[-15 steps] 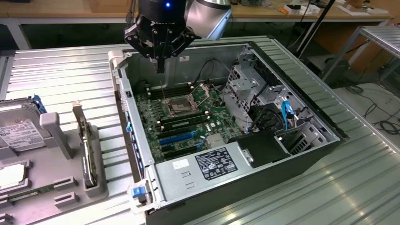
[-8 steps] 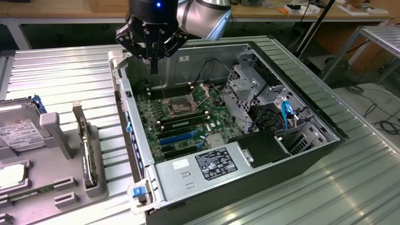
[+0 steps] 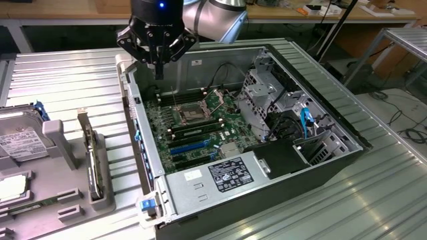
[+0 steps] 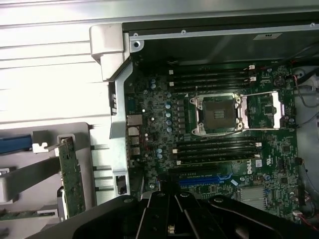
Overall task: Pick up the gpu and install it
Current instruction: 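Reach for the gpu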
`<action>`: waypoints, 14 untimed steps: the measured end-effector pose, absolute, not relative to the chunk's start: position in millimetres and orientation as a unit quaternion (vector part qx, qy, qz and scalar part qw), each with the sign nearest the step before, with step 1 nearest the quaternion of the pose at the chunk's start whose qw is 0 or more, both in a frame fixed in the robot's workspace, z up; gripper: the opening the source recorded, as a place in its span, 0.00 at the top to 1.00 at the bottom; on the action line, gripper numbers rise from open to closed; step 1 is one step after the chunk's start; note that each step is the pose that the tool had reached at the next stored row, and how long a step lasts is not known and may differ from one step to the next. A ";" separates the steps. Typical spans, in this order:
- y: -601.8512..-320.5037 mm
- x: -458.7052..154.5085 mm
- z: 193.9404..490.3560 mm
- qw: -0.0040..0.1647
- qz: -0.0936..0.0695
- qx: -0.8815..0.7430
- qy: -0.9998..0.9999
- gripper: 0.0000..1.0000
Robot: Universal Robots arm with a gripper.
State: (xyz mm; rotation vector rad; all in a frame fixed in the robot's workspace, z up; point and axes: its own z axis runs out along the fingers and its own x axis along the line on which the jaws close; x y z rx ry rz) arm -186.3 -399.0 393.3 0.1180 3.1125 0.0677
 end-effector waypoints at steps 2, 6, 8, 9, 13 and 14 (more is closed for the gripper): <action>-399.0 -190.2 393.3 0.013 0.022 0.038 0.999 0.89; -398.9 -197.2 393.3 0.013 0.022 0.038 0.999 0.89; -398.9 -200.4 393.3 0.013 0.022 0.038 0.999 0.89; -398.9 -202.3 393.3 0.013 0.022 0.038 0.999 0.89; -398.9 -209.9 393.3 0.013 0.022 0.038 0.999 0.89; -398.9 -211.8 393.3 0.013 0.022 0.038 0.999 0.89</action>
